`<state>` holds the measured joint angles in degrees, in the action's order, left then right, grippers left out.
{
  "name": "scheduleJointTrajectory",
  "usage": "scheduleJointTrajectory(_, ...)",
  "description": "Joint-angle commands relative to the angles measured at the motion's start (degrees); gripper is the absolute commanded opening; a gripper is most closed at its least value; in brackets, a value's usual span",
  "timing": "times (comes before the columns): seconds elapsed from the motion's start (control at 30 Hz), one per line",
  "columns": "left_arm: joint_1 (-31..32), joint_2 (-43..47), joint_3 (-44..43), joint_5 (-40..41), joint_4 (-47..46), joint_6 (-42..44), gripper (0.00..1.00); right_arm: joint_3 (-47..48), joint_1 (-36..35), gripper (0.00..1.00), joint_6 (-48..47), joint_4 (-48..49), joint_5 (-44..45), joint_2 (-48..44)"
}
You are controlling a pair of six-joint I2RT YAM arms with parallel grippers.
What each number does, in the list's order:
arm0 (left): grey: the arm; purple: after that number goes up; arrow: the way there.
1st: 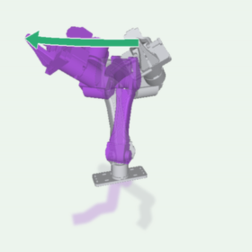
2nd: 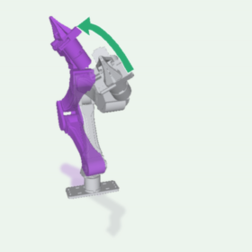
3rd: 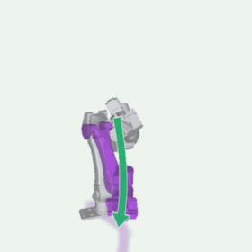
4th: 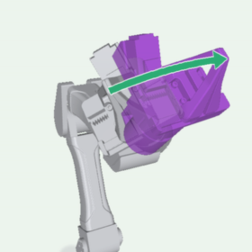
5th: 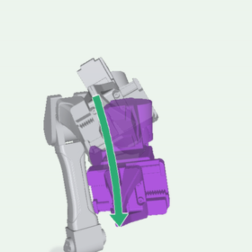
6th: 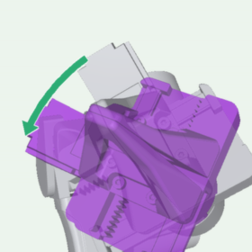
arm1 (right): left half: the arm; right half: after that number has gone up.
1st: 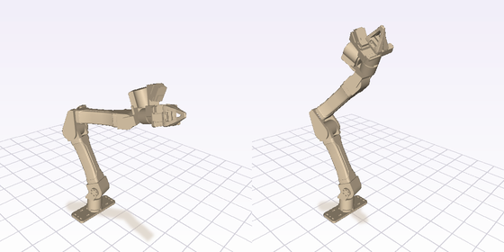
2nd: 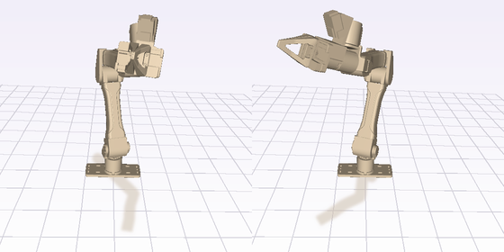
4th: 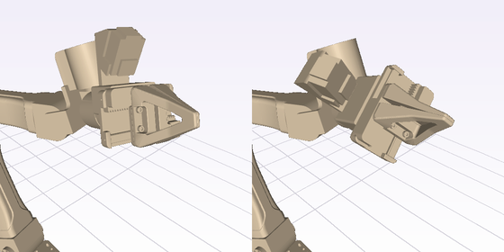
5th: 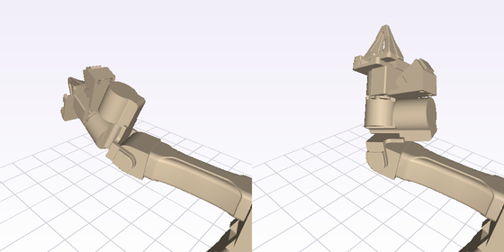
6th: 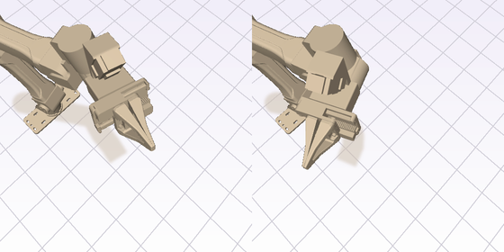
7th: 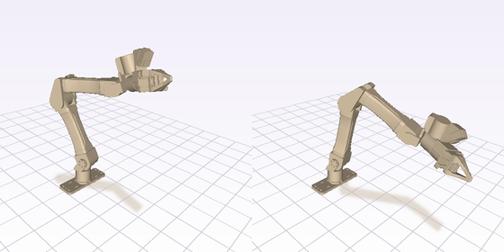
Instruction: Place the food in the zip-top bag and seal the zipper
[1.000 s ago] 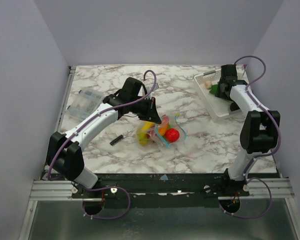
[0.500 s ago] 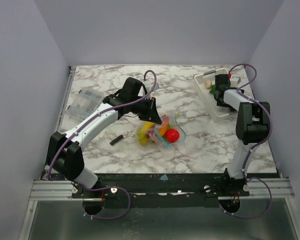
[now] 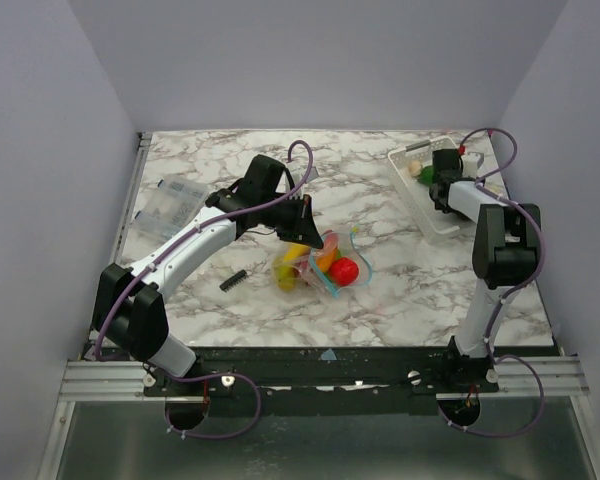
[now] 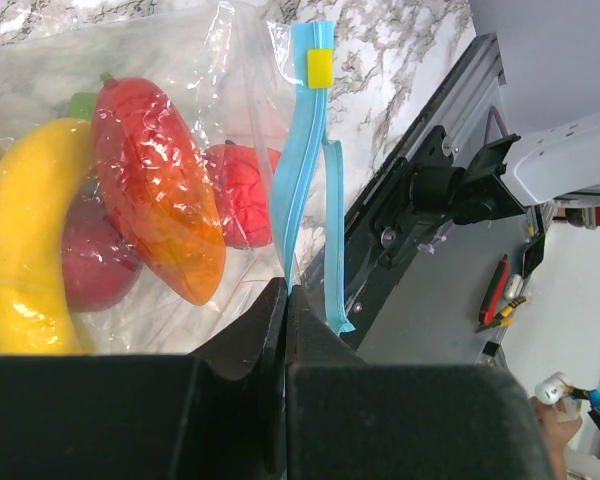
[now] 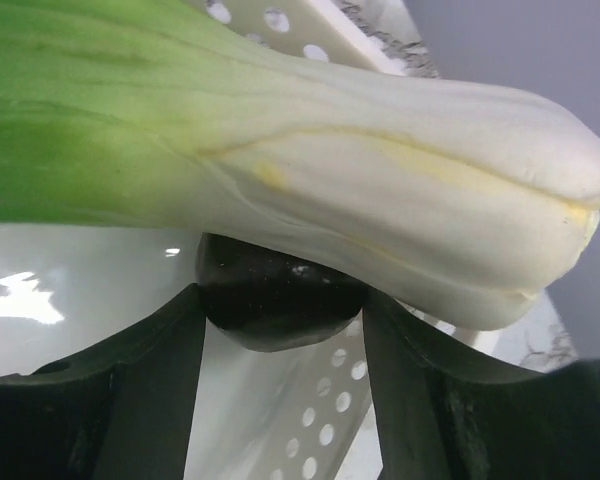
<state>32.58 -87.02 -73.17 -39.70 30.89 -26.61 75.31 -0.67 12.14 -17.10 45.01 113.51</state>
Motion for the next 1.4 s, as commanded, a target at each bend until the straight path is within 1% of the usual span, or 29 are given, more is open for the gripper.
scheduleJointTrajectory(0.0,-0.3,-0.6,0.1,-1.6,-1.0,0.1,0.00,-0.9,0.1,0.33,6.2,-2.0,-12.2,-5.2)
scheduleJointTrajectory(0.1,-0.6,-0.8,-0.4,-1.8,-0.6,0.0,0.00,-1.8,-0.1,0.26,9.4,-3.9,-19.7,-8.4)
scheduleJointTrajectory(0.23,-0.7,-0.2,0.0,-1.3,-0.8,0.1,0.00,-2.1,-0.1,0.22,10.9,-6.8,-28.5,-12.7)
scheduleJointTrajectory(0.3,-0.7,0.1,0.0,-0.7,-0.6,0.5,0.00,-1.4,-0.1,0.19,11.1,-9.0,-31.0,-14.9)
scheduleJointTrajectory(0.4,-0.8,0.0,0.0,0.0,-0.3,0.9,0.00,-1.3,-0.1,0.19,11.5,-10.9,-35.3,-18.7)
scheduleJointTrajectory(0.47,-0.8,-0.3,-0.4,0.5,0.3,1.4,0.00,-1.5,-0.1,0.19,11.1,-11.2,-41.9,-21.7)
scheduleJointTrajectory(0.6,-0.8,-0.1,-0.4,1.3,0.7,1.8,0.00,-4.1,-0.6,0.19,12.9,-10.5,-58.5,-28.4)
scheduleJointTrajectory(0.67,-0.9,0.1,-0.4,1.3,0.7,1.9,0.00,-5.5,-1.9,0.19,13.5,-11.1,-64.1,-31.5)
scheduleJointTrajectory(0.8,-1.0,-0.3,-0.6,1.6,1.0,2.2,0.00,-7.7,-6.1,0.19,13.0,-13.8,-71.6,-38.3)
scheduleJointTrajectory(0.93,-1.0,-0.2,-0.8,1.6,1.1,2.3,0.00,-12.0,-12.0,0.19,11.9,-16.4,-74.3,-44.3)
scheduleJointTrajectory(1.1,-1.0,0.0,-0.8,2.2,1.2,2.5,0.00,-19.3,-19.3,0.20,12.1,-13.3,-77.5,-50.6)
scheduleJointTrajectory(1.2,-1.0,-0.7,-0.7,1.5,1.2,2.3,0.00,-20.2,-21.2,0.20,11.8,-14.0,-79.3,-52.1)
scheduleJointTrajectory(1.3,-1.1,-0.5,-0.7,1.8,1.1,2.3,0.00,-19.8,-21.8,0.21,10.6,-16.2,-78.5,-53.6)
scheduleJointTrajectory(1.37,-1.0,-0.3,-0.8,2.0,1.3,2.4,0.00,-19.8,-21.8,0.25,10.1,-17.5,-78.3,-54.6)
